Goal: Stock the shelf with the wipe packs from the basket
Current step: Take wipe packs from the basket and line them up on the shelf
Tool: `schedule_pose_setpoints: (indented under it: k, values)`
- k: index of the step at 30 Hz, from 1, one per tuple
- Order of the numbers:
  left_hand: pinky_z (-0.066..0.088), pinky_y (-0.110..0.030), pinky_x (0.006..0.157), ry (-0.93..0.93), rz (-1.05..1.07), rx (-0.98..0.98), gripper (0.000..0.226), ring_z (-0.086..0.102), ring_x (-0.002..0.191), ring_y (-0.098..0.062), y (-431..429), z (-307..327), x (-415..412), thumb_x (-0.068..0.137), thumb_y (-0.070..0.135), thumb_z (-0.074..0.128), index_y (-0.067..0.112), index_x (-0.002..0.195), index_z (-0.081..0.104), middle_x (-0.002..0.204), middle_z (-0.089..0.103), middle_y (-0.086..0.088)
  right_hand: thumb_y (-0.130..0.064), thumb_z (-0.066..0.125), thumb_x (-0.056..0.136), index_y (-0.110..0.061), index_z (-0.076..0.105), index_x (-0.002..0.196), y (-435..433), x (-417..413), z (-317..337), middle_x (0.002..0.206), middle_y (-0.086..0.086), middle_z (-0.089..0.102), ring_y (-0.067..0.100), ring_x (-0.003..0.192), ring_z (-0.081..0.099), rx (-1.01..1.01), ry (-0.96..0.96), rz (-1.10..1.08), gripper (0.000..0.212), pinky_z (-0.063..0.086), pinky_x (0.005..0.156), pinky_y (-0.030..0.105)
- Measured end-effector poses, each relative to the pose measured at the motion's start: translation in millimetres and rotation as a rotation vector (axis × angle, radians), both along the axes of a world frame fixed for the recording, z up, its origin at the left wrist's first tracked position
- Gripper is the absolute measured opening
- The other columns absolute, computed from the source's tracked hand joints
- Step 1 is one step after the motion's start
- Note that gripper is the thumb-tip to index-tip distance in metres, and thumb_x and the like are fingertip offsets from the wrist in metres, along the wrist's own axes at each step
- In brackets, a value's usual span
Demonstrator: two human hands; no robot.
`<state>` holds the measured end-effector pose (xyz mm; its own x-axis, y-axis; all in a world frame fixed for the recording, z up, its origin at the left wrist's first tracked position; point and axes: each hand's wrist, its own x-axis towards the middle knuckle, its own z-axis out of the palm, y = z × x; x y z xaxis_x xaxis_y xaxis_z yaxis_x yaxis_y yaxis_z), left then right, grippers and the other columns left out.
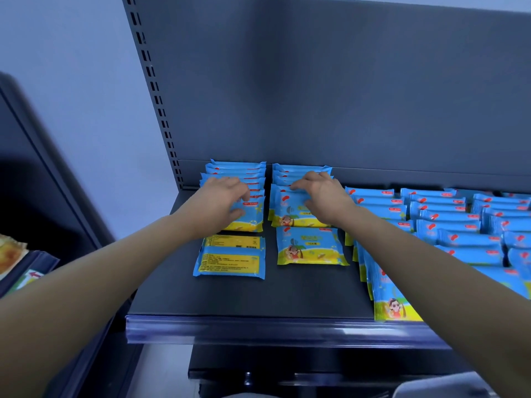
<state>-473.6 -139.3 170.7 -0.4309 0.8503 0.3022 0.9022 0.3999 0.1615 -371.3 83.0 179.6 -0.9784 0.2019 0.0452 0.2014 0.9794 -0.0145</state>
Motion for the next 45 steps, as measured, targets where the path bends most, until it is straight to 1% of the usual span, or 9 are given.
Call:
schedule_pose_setpoints:
  k: [3,7,9,14,22,26,30,36,45]
  values:
    - [0.041,-0.023,0.079,-0.185,-0.03,-0.243,0.022,0.053,0.094,-0.013,-8.3,-10.3,11.7,0.085,0.033,0.063,0.022,0.102,0.057,0.098,0.053,0.011,-0.004,0.048,0.089,-0.025,0.042,0.137,-1.6,-0.1,-2.0,0.134,0.004,0.043,0.027,0.121,0.038,0.034,0.02,0.014,0.053,0.032,0.102,0.039]
    - [0.039,-0.031,0.099,-0.318,0.014,-0.61,0.072,0.042,0.119,-0.016,-14.6,-30.5,15.4,0.073,0.048,0.071,0.026,0.134,0.04,0.132,0.041,0.007,-0.015,0.049,0.091,-0.016,0.054,0.121,-15.8,6.0,-4.3,0.118,0.006,0.053,0.027,0.111,0.048,0.004,0.127,0.14,0.031,0.036,0.091,0.035]
    - [0.032,-0.032,0.104,-0.288,0.011,-0.647,0.087,0.034,0.127,-0.018,-15.5,-35.6,14.9,0.068,0.047,0.075,0.026,0.14,0.031,0.138,0.033,0.007,-0.024,0.053,0.091,-0.018,0.057,0.113,-21.3,11.6,-5.9,0.114,0.001,0.057,0.025,0.105,0.054,-0.071,-0.003,0.203,0.023,0.043,0.082,0.033]
    - [0.042,-0.032,0.096,-0.219,0.02,-0.678,0.074,0.045,0.117,-0.02,-9.9,-36.5,19.1,0.074,0.04,0.07,0.023,0.136,0.034,0.132,0.041,0.003,-0.043,0.071,0.078,-0.022,0.034,0.143,-20.0,25.3,-21.4,0.144,0.002,0.036,0.026,0.13,0.038,-0.073,-0.496,0.14,0.077,0.039,0.102,0.039]
    - [0.042,-0.03,0.062,-0.308,0.077,-0.411,0.009,0.052,0.075,-0.021,-6.9,-4.9,10.5,0.086,0.024,0.046,0.018,0.089,0.053,0.079,0.056,0.001,-0.046,0.07,0.077,-0.018,0.028,0.144,-20.5,26.7,-32.6,0.142,0.007,0.036,0.03,0.131,0.036,-0.105,-0.483,0.113,0.083,0.04,0.101,0.04]
    - [0.045,-0.034,0.083,-0.106,0.088,-0.311,0.03,0.055,0.1,-0.022,-5.3,-2.5,2.1,0.093,0.025,0.046,0.019,0.122,0.051,0.112,0.059,-0.001,-0.048,0.069,0.077,-0.016,0.025,0.145,-19.9,24.2,-32.8,0.139,0.01,0.039,0.031,0.129,0.034,-0.074,-0.472,0.082,0.087,0.039,0.102,0.041]
    - [0.033,-0.031,0.094,0.183,0.063,-0.346,0.047,0.047,0.112,-0.02,-8.0,-14.6,-1.5,0.09,0.031,0.054,0.019,0.133,0.04,0.12,0.048,-0.001,-0.052,0.07,0.074,-0.01,0.037,0.136,-24.5,24.8,-34.1,0.134,0.014,0.036,0.035,0.127,0.033,0.052,-0.433,0.063,0.081,0.033,0.102,0.044]
    - [0.031,-0.032,0.086,0.274,0.13,-0.283,0.044,0.046,0.107,-0.023,-11.9,-16.9,-4.9,0.087,0.023,0.057,0.015,0.128,0.042,0.116,0.046,-0.005,-0.007,0.054,0.086,-0.012,0.047,0.122,-16.8,23.5,-12.0,0.117,0.009,0.047,0.029,0.103,0.052,-0.095,-0.221,0.111,0.036,0.039,0.073,0.033]
    - [0.026,-0.036,0.099,0.223,0.235,-0.296,0.059,0.035,0.119,-0.023,-4.2,-14.7,1.3,0.085,0.046,0.055,0.017,0.133,0.035,0.13,0.038,-0.004,-0.007,0.049,0.09,-0.019,0.048,0.129,-7.7,8.7,-12.0,0.119,0.007,0.053,0.026,0.111,0.044,0.134,0.002,0.137,0.041,0.031,0.096,0.035]
